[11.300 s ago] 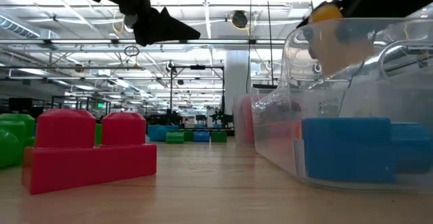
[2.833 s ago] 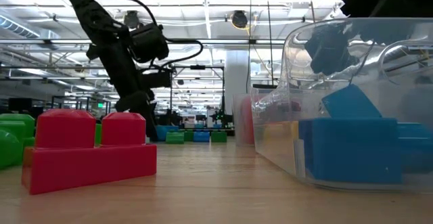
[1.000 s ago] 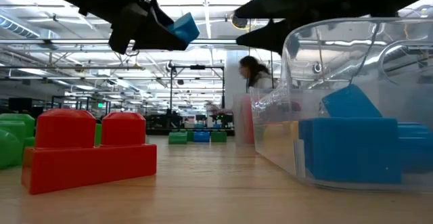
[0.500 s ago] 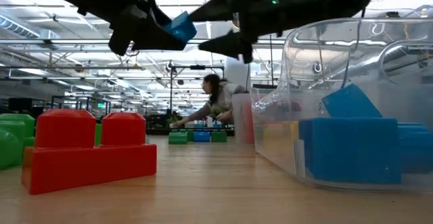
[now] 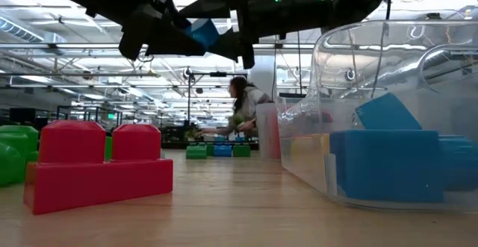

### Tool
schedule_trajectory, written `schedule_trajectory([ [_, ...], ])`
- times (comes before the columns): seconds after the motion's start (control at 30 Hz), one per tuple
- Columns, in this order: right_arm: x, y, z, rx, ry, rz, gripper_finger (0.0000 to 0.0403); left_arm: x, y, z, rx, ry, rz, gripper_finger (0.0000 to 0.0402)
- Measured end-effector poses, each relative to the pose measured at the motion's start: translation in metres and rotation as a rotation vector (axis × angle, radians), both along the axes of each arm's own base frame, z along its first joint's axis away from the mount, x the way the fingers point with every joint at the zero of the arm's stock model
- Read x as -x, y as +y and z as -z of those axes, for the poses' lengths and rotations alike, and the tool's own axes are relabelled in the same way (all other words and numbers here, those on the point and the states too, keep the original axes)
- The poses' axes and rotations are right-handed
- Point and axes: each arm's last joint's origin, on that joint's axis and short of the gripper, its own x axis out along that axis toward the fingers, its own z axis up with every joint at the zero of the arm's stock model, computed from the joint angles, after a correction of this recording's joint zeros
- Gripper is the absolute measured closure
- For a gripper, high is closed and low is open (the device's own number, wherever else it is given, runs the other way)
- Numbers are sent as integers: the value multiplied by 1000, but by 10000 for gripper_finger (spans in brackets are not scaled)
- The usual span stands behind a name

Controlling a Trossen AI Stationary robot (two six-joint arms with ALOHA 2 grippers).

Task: Pick & Place Toys
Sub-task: Put the blue 1 stud game piece into the bottom transparent bin

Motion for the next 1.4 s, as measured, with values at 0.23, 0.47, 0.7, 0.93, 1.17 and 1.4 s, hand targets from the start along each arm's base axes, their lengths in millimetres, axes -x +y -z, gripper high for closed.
schedule_trajectory([
  [0.23,0,0,2,-18,26,3,225,0,0,0,43,-19,-13,108],
  [0.47,5,1,-3,3,67,-67,306,0,-2,0,116,-56,-3,94],
  [0.7,35,20,-37,63,180,-215,306,2,-10,-4,130,-97,12,103],
  [0.93,68,70,-41,127,355,-383,306,2,-13,-6,145,-117,27,97],
  [1.17,96,107,-5,149,488,-408,306,-1,-9,-5,250,-126,90,99],
  [1.4,115,103,33,147,597,-345,306,-5,-4,-4,308,-117,146,101],
])
